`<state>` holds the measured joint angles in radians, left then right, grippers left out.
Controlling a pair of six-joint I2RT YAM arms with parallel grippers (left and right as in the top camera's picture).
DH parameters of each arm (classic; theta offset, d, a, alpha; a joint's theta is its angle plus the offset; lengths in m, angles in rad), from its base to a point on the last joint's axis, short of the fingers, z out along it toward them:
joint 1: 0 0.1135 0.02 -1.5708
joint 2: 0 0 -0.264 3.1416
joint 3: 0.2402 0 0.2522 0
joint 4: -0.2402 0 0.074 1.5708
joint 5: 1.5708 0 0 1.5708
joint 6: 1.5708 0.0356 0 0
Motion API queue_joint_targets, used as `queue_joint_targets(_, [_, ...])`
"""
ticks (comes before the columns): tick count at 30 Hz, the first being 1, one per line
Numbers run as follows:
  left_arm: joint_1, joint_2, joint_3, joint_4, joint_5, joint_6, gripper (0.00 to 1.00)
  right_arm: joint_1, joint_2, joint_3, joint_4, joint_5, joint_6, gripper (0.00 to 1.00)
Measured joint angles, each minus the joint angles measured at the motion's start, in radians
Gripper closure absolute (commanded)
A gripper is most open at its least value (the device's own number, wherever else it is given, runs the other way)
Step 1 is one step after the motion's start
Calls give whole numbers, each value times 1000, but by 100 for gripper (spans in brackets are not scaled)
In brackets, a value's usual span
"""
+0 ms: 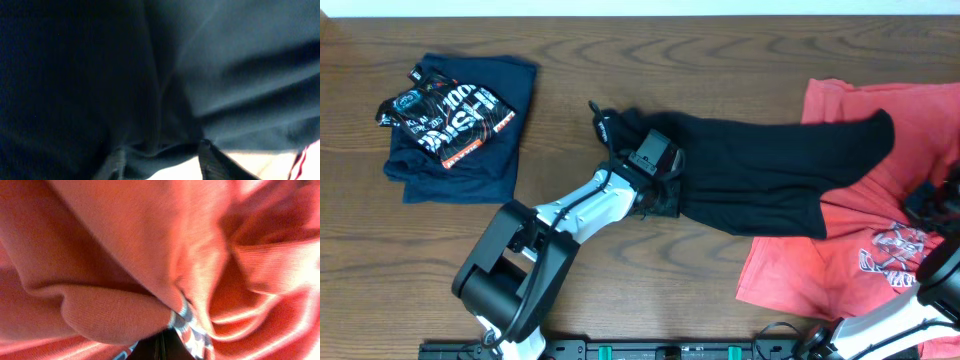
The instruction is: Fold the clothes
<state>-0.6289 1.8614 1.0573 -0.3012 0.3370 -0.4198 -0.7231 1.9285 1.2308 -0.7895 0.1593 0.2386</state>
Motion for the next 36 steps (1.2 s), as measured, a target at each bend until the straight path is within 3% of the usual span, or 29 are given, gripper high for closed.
queue_joint_targets(4, [-2,9,1,63,9,-21,30,-48,0,85,-43,-5,11,99])
queue_joint_targets(9, [-1,19,2,121,5,-26,29,-53,0,103,-62,-30,18,99])
queue_joint_targets(10, [-1,19,2,123,4,-26,33,-51,0,103,-62,-34,18,99])
queue_joint_targets(14, [0,28,2,123,-4,-29,87,-40,0,103,-62,-44,18,99])
queue_joint_targets(15, [0,33,2,122,-6,-31,94,-37,0,103,-63,-44,18,99])
queue_joint_targets(23, [56,19,2,43,-133,-8,94,-20,0,103,-64,-55,17,99])
queue_joint_targets(31, [385,-68,2,-2,-248,44,94,-19,0,103,-45,-122,-4,99])
queue_joint_targets(36, [512,-162,10,-35,-182,58,94,1,0,103,25,-388,-142,99])
